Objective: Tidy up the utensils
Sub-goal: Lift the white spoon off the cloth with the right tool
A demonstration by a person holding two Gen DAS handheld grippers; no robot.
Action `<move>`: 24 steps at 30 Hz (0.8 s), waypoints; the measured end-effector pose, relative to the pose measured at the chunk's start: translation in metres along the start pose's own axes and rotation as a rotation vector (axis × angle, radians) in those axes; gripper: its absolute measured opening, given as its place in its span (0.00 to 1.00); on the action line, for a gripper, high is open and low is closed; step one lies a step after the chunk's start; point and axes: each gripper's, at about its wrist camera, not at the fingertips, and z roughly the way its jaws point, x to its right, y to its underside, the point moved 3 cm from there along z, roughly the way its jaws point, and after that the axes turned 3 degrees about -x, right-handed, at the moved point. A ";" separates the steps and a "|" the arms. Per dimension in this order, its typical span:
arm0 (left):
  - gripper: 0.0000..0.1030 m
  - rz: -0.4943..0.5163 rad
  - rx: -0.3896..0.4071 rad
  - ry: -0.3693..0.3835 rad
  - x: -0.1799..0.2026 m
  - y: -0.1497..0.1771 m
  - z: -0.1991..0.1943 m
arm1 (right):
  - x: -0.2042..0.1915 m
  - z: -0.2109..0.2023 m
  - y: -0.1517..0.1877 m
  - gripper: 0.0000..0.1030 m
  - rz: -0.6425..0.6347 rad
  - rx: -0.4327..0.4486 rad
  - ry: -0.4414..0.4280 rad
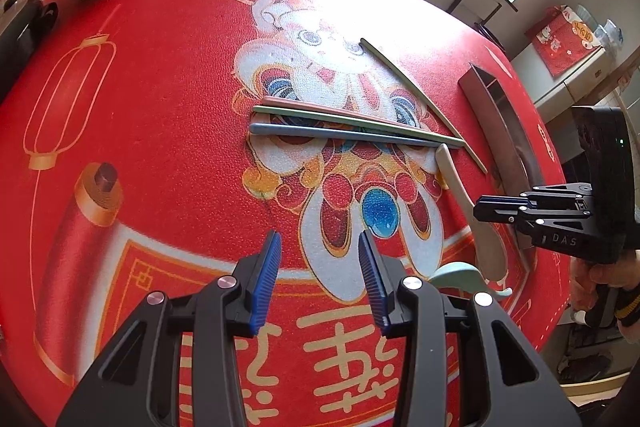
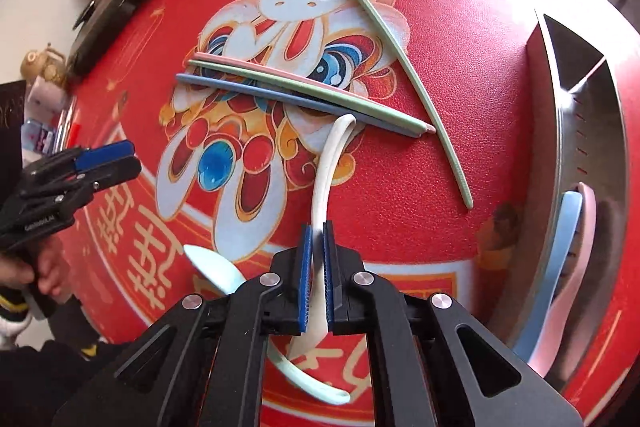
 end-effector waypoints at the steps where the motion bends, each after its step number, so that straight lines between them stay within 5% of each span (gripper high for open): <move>1: 0.38 0.001 0.000 0.000 0.000 0.000 0.000 | 0.001 -0.001 0.000 0.05 -0.001 0.003 0.011; 13: 0.38 0.007 -0.001 0.004 0.005 0.001 0.001 | 0.028 -0.006 0.003 0.09 0.047 0.015 0.040; 15: 0.38 0.007 -0.003 0.005 0.006 0.001 0.002 | 0.023 -0.007 0.000 0.29 0.027 0.024 0.052; 16: 0.38 0.008 -0.003 0.005 0.006 0.001 0.002 | 0.020 -0.009 -0.001 0.52 0.016 0.041 0.058; 17: 0.38 0.010 -0.003 0.004 0.006 0.001 0.002 | 0.017 -0.012 -0.001 0.55 -0.002 0.061 0.073; 21: 0.39 0.014 0.000 0.001 0.007 -0.001 0.001 | 0.002 -0.013 -0.004 0.53 -0.070 0.086 0.106; 24: 0.39 0.018 0.001 -0.007 0.006 -0.003 0.000 | -0.002 -0.003 -0.006 0.31 -0.080 0.068 0.146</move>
